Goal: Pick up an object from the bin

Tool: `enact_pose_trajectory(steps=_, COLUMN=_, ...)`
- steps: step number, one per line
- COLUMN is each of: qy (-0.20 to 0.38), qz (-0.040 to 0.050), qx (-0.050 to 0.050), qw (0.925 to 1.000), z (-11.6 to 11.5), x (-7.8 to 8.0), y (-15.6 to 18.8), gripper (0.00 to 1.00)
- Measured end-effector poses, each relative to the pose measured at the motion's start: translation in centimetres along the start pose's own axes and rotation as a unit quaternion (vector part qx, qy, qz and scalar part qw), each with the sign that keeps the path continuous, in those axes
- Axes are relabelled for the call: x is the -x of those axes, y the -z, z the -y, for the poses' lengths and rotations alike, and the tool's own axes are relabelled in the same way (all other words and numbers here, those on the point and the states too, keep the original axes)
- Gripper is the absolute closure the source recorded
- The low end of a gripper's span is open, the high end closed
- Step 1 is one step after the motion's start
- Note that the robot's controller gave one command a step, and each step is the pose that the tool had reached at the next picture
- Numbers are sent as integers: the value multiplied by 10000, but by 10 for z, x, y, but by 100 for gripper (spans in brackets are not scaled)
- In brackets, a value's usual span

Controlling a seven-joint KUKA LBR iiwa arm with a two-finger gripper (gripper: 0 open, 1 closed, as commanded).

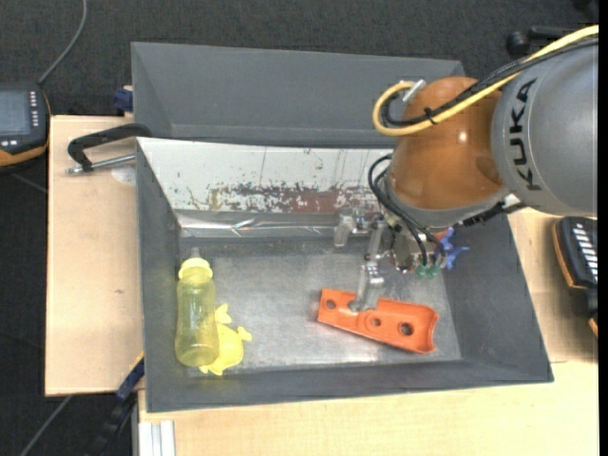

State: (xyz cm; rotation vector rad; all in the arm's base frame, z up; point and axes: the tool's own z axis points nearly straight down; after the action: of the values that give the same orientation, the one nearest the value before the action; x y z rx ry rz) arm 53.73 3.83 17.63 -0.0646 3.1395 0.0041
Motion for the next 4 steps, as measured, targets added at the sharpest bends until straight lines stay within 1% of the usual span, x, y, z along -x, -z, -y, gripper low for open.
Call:
enact_pose_trajectory(steps=1, qy=-116, qz=-15, qx=-17, qw=9999, z=16, x=-17, y=-23, gripper=0)
enact_pose_trajectory(steps=2, qy=110, qz=3, qx=10, qw=9999, z=46, x=-26, y=-45, gripper=0)
enact_pose_trajectory(steps=3, qy=792, qz=3, qx=-30, qw=9969, z=63, x=-15, y=-76, gripper=0)
enact_pose_trajectory(steps=4, qy=2054, qz=6, qx=14, qw=9787, z=52, x=-12, y=-105, gripper=100)
